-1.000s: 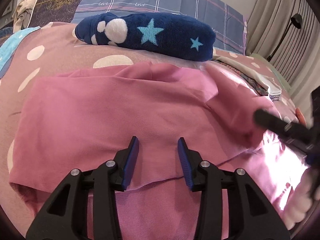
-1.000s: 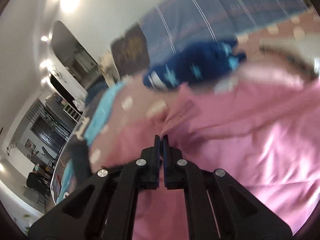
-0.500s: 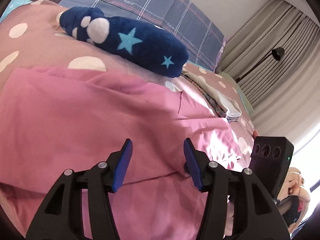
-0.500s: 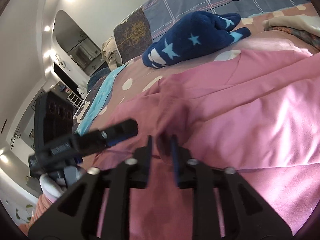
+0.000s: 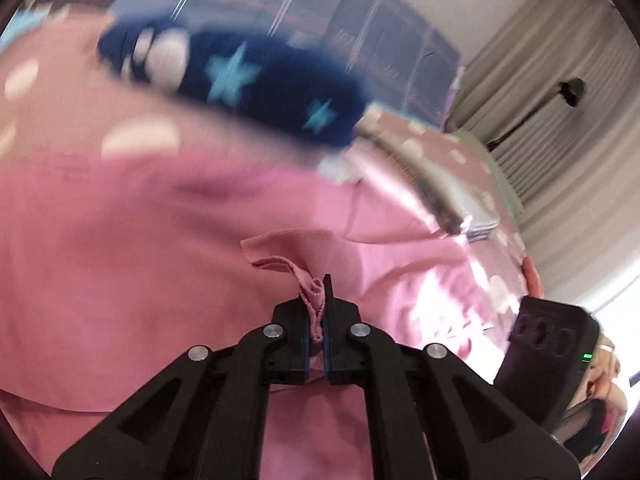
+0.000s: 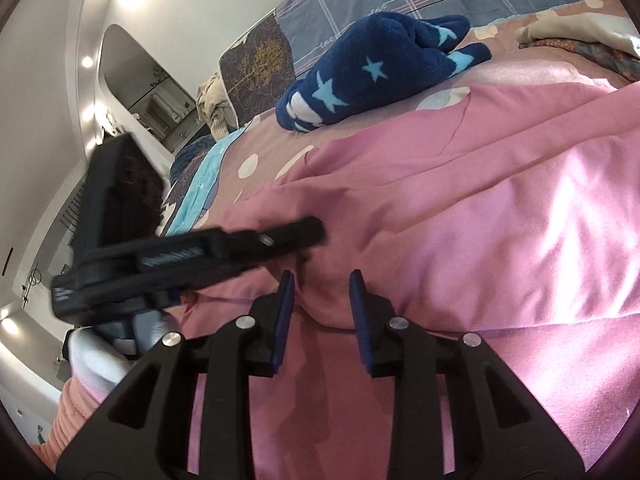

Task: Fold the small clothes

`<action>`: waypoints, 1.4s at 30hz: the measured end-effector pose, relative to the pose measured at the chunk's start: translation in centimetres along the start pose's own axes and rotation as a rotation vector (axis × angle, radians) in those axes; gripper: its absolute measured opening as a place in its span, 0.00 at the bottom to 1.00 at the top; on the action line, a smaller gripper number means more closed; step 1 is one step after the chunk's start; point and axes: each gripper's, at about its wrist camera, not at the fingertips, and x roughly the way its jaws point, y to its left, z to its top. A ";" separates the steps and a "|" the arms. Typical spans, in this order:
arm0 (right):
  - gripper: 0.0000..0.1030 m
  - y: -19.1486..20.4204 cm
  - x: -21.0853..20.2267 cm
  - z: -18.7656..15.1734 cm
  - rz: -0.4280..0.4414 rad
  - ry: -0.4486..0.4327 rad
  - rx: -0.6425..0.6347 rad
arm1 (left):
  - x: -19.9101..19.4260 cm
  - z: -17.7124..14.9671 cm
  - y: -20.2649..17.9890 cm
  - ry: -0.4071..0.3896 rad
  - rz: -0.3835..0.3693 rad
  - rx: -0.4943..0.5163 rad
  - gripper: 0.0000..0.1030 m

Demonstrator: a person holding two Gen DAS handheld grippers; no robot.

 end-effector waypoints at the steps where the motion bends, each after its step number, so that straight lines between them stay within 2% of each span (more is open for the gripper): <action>1: 0.30 0.2 -0.6 0.2 -0.012 -0.007 -0.012 | -1.3 0.4 -0.6 -0.028 -0.004 0.022 0.04; 5: 0.30 1.4 -4.5 1.3 -0.068 -0.059 -0.114 | -6.6 2.4 -1.1 -0.137 0.020 0.095 0.04; 7: 0.37 0.7 -6.5 1.2 -0.100 -0.062 -0.139 | -8.4 2.7 -0.1 -0.167 0.064 0.114 0.04; 8: 0.40 -0.2 -7.0 0.8 -0.143 -0.044 -0.142 | -9.0 2.7 0.8 -0.173 0.089 0.111 0.04; 10: 0.41 -2.1 -7.3 -0.3 -0.232 -0.009 -0.125 | -9.7 2.4 2.9 -0.171 0.142 0.086 0.04; 12: 0.40 -3.9 -7.4 -1.3 -0.269 0.011 -0.081 | -9.5 1.9 5.3 -0.152 0.184 0.042 0.04; 13: 0.38 -4.9 -7.5 -1.7 -0.260 0.016 -0.041 | -9.1 1.5 6.6 -0.131 0.202 0.011 0.05; 15: 0.37 -6.2 -8.1 -1.8 -0.211 -0.007 0.028 | -8.4 0.6 8.4 -0.112 0.297 0.008 0.05; 18: 0.38 -6.4 -7.9 -2.0 -0.221 -0.012 0.029 | -6.5 -0.7 10.1 -0.077 0.508 0.050 0.05; 20: 0.41 -5.9 -7.8 -2.0 -0.234 -0.010 0.006 | -6.5 -1.0 10.7 -0.082 0.565 0.049 0.09; 22: 0.43 -5.6 -7.7 -2.0 -0.237 -0.006 -0.010 | -7.4 -0.9 10.6 -0.117 0.580 0.043 0.18; 23: 0.43 -5.5 -7.7 -1.9 -0.240 -0.004 -0.012 | -7.8 -0.9 10.3 -0.136 0.576 0.048 0.19; 26: 0.43 -5.7 -7.7 -1.9 -0.233 -0.002 -0.007 | -7.9 -0.7 8.1 -0.168 0.508 0.107 0.25; 29: 0.43 -5.8 -7.9 -1.9 -0.228 0.000 -0.001 | -6.1 -1.2 6.3 -0.131 0.453 0.164 0.35; 31: 0.40 -5.9 -8.1 -1.9 -0.241 0.005 -0.001 | -3.5 -2.3 6.3 -0.050 0.471 0.194 0.37; 32: 0.35 -6.1 -8.4 -1.9 -0.258 0.004 0.003 | -1.7 -3.2 6.7 0.005 0.501 0.198 0.38; 33: 0.30 -6.3 -8.8 -2.0 -0.277 0.000 0.011 | -0.9 -4.0 6.9 0.000 0.522 0.216 0.39; 35: 0.06 -7.4 -9.7 -2.1 -0.321 -0.011 0.052 | -1.6 -4.1 6.5 -0.025 0.523 0.222 0.40; 37: 0.00 -8.8 -11.0 -2.4 -0.336 -0.015 0.106 | -1.7 -4.2 6.8 -0.026 0.517 0.216 0.40; 40: 0.02 -9.0 -12.3 -2.4 -0.310 -0.010 0.107 | -1.7 -4.2 6.7 -0.024 0.527 0.224 0.40; 42: 0.21 -8.4 -13.6 -1.3 -0.286 -0.052 0.108 | -1.6 -4.3 6.4 -0.023 0.550 0.242 0.41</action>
